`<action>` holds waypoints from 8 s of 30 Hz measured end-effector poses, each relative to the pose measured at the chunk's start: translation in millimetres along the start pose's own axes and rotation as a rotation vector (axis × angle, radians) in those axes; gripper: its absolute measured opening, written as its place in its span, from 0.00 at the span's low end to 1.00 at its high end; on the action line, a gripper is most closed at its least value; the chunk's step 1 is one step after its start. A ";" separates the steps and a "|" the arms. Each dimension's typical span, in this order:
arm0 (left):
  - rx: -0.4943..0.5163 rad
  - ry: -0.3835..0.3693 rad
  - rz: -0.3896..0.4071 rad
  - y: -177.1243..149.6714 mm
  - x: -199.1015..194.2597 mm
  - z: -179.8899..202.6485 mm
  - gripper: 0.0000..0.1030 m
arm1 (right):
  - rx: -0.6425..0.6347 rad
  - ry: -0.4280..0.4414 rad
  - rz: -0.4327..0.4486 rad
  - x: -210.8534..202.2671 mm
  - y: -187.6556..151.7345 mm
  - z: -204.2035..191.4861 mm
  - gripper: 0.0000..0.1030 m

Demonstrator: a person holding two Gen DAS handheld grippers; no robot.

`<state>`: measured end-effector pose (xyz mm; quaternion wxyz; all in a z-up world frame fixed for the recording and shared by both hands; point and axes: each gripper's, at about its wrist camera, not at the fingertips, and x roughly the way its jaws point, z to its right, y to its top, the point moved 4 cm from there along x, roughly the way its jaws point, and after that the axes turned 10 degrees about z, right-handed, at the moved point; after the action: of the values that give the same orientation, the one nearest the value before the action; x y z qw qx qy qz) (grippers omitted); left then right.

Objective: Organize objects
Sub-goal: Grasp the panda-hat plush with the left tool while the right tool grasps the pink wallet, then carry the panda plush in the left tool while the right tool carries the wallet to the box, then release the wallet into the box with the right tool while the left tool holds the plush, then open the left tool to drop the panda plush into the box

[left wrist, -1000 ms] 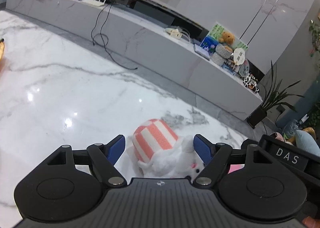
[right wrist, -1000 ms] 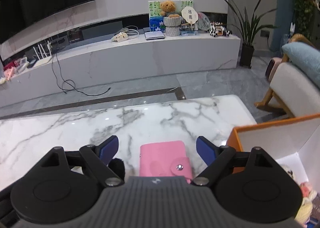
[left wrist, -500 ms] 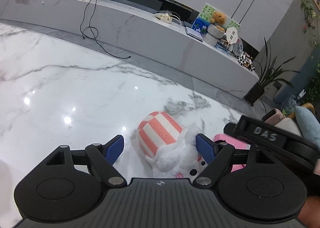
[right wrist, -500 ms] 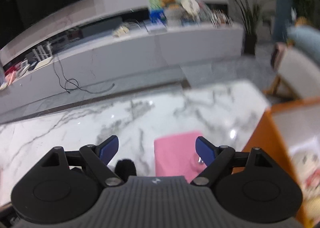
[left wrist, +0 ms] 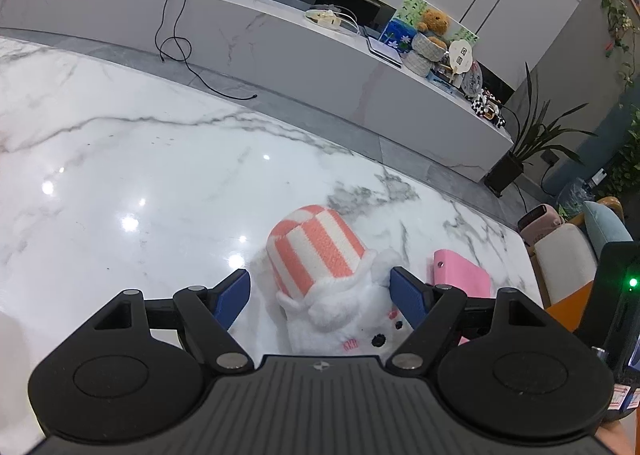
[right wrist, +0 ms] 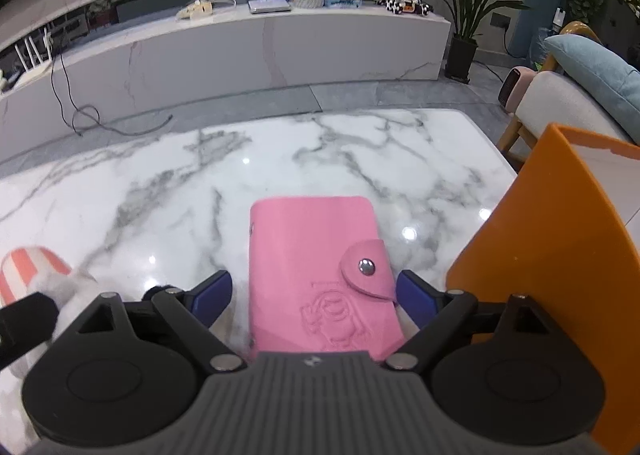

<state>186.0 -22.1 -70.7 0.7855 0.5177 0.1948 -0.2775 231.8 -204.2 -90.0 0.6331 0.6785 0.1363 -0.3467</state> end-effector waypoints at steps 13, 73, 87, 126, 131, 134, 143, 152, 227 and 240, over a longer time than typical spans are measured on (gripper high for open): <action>0.036 -0.034 -0.072 0.7 -9.8 -4.8 0.69 | -0.159 0.054 -0.066 -16.6 -11.5 -17.7 0.76; 0.207 -0.028 0.018 -0.8 -52.8 -19.2 0.81 | -0.391 0.314 -0.150 -94.5 -41.1 -53.6 0.47; 0.186 -0.086 0.011 -7.7 -86.3 -22.9 0.82 | -0.319 0.303 -0.165 -69.9 -47.4 -41.3 0.86; 0.241 -0.204 0.076 -11.7 -132.1 34.9 0.82 | -0.041 0.402 -0.020 -171.0 41.5 46.9 0.80; 0.262 -0.271 0.078 -21.2 -132.8 67.2 0.82 | -0.001 0.363 0.048 -189.8 59.0 85.9 0.80; 0.285 -0.324 0.072 -31.3 -131.9 92.6 0.82 | 0.025 0.329 0.077 -196.2 65.5 115.5 0.80; 0.342 -0.463 0.017 -64.4 -113.3 171.4 0.82 | 0.065 0.186 0.085 -188.2 57.9 199.3 0.80; 0.431 -0.529 0.007 -91.8 -111.7 207.8 0.82 | 0.100 0.111 0.067 -176.6 48.5 259.5 0.80; 0.640 -0.251 -0.012 -104.0 -105.1 139.2 0.88 | -0.191 0.217 -0.077 -96.1 3.8 80.9 0.87; 0.565 -0.254 0.079 -83.8 -123.7 126.7 0.90 | -0.167 0.241 0.001 -143.5 11.9 107.9 0.94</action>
<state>39.7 -135.9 -7.3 0.6387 0.6840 -0.0101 -0.3524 103.4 -272.6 15.9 0.6666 0.6601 0.2397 -0.2498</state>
